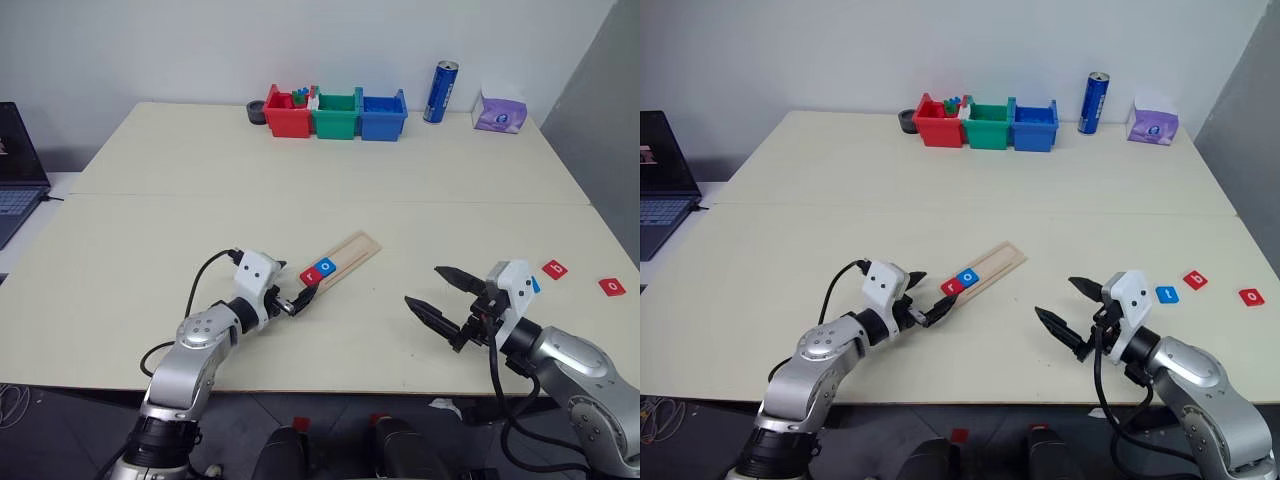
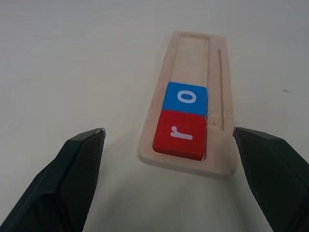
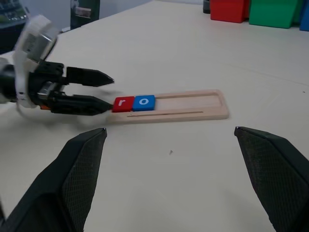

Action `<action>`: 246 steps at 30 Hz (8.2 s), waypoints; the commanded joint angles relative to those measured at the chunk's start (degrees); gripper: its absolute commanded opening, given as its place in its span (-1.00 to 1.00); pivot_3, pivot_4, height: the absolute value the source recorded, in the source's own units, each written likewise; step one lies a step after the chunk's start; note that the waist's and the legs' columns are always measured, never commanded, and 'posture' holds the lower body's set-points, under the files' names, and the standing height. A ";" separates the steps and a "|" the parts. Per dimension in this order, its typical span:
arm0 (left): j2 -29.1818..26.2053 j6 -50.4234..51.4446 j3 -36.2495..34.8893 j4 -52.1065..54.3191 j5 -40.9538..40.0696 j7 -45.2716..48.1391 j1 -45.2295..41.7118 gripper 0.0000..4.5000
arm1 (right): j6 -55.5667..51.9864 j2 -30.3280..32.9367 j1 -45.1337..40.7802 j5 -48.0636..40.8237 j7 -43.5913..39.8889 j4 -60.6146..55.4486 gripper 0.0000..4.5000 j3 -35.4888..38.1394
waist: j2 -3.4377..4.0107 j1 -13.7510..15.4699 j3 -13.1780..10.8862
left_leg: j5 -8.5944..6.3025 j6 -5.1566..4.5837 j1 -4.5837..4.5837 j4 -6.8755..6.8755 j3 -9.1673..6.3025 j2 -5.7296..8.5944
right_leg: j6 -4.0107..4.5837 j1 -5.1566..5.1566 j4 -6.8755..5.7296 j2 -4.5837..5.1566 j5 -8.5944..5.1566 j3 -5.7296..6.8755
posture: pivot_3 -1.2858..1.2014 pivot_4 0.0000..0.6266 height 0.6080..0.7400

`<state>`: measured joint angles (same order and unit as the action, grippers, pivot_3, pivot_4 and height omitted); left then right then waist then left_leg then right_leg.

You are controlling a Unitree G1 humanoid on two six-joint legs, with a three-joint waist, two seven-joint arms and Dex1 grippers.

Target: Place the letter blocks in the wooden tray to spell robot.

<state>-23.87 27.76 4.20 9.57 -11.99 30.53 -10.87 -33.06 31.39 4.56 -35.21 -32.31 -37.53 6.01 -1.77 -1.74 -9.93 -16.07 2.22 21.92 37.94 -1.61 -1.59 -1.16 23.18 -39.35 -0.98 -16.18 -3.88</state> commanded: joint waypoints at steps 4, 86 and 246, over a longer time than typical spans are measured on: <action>-0.72 1.47 3.17 -0.73 1.96 1.70 -2.75 0.99 | 1.21 0.40 2.25 -0.39 0.09 -3.88 1.00 1.30 | 0.00 0.06 0.00 | 0.00 0.00 0.05 0.00 0.01 -0.02 | -0.02 0.00 0.08 0.02 0.01 -0.01 | 0.03 -0.52 1.00; 2.67 20.76 4.61 0.42 -1.83 -0.78 -7.26 -0.06 | -2.23 6.87 1.20 -9.53 -1.10 -7.60 1.00 4.25 | 0.01 0.11 0.09 | 0.00 0.00 0.04 0.02 0.01 0.01 | -0.12 -0.09 0.22 0.03 0.07 -0.03 | 0.03 -0.52 1.00; -0.83 -2.29 9.71 -4.59 -4.39 35.29 -21.99 0.98 | 24.48 21.43 -46.33 30.69 -11.68 103.53 1.00 3.87 | 0.25 -0.17 0.10 | -0.01 -0.10 -0.12 0.08 0.25 0.09 | 0.14 -0.31 0.33 0.07 0.30 -0.19 | 0.03 -0.52 1.00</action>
<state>-24.19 25.20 14.36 2.48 -15.22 65.53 -32.68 -9.35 51.75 -40.58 -5.22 -43.72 64.41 9.72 -1.52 -1.91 -9.83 -16.09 2.12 21.80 38.03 -1.36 -1.50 -1.02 22.87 -39.01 -0.90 -15.87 -4.07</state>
